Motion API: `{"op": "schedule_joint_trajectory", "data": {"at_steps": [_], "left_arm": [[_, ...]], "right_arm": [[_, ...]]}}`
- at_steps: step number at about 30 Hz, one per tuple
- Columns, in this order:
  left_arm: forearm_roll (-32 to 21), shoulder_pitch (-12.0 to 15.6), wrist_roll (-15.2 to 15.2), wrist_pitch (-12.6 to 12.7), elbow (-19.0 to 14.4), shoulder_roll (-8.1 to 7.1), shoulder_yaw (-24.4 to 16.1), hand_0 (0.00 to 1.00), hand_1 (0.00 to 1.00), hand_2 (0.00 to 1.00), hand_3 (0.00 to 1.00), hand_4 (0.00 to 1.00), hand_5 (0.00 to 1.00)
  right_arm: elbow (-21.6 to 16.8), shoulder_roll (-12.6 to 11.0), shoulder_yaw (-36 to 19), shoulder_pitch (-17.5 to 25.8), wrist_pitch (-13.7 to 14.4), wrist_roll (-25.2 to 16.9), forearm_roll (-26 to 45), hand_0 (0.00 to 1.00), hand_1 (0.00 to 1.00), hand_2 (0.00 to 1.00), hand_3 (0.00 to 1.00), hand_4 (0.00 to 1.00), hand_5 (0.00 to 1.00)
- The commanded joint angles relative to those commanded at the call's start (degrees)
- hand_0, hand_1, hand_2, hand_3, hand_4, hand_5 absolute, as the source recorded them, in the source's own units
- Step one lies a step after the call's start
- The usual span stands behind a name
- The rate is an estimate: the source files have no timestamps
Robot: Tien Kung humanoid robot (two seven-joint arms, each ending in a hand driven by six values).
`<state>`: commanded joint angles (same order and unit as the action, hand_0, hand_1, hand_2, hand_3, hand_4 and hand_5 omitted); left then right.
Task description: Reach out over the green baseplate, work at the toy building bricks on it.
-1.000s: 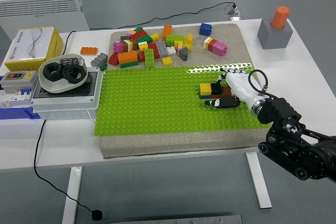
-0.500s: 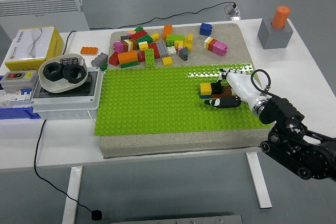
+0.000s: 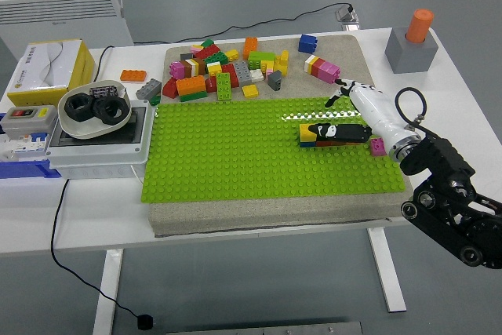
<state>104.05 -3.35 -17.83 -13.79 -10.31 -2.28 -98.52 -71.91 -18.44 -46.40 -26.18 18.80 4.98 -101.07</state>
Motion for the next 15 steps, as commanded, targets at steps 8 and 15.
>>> {"op": "schedule_joint_trajectory", "data": {"at_steps": [8,15], "left_arm": [[-1.7,0.5,0.3,0.2,0.0,0.39,0.8,0.769,0.716,0.717,0.818,0.99,0.998],[-1.6,0.5,0.7,0.4,0.0,0.73,0.8,0.768,0.715,0.718,0.819,0.99,0.998]], "right_arm": [[-3.9,-1.3,-11.6,11.0,-0.8,-10.8,15.7,0.825,0.778,0.804,0.638,0.932,0.435],[-4.0,0.4,-17.4,16.9,-6.1,-20.3,29.3,0.706,0.48,0.515,0.615,0.937,0.307]]}}
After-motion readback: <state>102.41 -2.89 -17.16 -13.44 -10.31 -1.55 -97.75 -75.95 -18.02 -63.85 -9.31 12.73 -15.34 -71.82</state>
